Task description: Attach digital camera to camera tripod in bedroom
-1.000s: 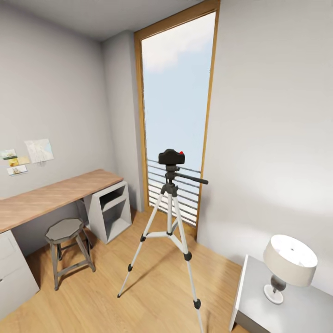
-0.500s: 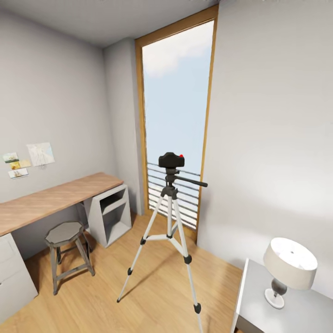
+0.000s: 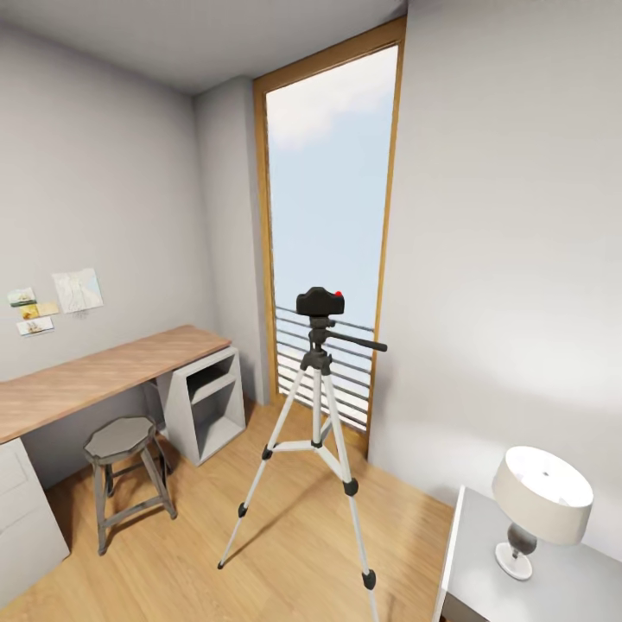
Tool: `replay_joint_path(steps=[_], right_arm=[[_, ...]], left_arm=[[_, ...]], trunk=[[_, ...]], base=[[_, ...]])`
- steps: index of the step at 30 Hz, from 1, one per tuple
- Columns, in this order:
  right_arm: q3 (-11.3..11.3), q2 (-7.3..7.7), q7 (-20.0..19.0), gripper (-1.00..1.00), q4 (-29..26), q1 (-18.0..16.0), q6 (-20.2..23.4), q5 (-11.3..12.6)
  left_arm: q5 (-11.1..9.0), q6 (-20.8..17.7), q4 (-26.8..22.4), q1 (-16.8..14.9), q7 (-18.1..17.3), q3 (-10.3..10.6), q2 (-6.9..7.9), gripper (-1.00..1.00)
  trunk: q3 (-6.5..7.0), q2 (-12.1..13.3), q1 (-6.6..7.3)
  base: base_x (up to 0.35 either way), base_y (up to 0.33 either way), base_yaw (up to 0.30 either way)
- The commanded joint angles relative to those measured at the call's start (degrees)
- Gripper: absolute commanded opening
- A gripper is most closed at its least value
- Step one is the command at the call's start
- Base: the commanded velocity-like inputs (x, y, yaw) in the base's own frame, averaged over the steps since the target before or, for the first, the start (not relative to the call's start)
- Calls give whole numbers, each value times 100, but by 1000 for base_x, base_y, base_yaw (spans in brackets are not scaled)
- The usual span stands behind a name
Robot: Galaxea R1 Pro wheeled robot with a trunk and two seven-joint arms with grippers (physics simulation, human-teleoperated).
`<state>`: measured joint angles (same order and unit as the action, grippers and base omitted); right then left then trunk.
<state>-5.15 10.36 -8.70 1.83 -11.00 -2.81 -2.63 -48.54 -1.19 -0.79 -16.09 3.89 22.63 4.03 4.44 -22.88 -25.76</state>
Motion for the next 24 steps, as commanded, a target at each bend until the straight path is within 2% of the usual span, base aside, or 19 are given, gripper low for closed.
replay_joint_path(steps=[1,24], right_arm=[[-38,1,-8,100,19,-7,-27,-27],[-38,1,-9,100,19,-7,-26,-27]], left_arm=[[-41,-13,-9,1,25,48,1,100],[-41,-13,-9,1,25,48,1,100]], trunk=[[-2,-4,-2],[20,-4,-2]], base=[[0,0,0],[0,0,0]])
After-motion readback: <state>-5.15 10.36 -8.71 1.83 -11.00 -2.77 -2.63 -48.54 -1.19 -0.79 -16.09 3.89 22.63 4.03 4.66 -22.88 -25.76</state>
